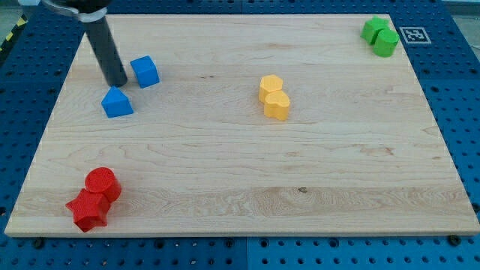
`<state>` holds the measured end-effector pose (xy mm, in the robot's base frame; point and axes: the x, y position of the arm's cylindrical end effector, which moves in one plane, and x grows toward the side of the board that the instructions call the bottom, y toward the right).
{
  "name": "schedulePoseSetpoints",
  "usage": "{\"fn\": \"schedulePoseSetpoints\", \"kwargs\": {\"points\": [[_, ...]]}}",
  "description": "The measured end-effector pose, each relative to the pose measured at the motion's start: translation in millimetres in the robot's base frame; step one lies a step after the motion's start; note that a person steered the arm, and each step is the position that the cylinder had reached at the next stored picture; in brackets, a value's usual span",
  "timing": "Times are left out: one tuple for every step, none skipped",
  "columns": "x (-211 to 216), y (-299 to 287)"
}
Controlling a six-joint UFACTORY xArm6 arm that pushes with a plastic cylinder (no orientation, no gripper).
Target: Push the blue cube towards green star
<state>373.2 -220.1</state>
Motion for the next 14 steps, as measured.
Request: {"fn": "schedulePoseSetpoints", "kwargs": {"points": [[-31, 7], [-74, 85], [-91, 117], [-88, 56], [-55, 5], [-15, 20], [-7, 94], [-12, 165], [-13, 164], [-13, 161], [-17, 167], [-17, 167], [-17, 167], [-34, 193]]}}
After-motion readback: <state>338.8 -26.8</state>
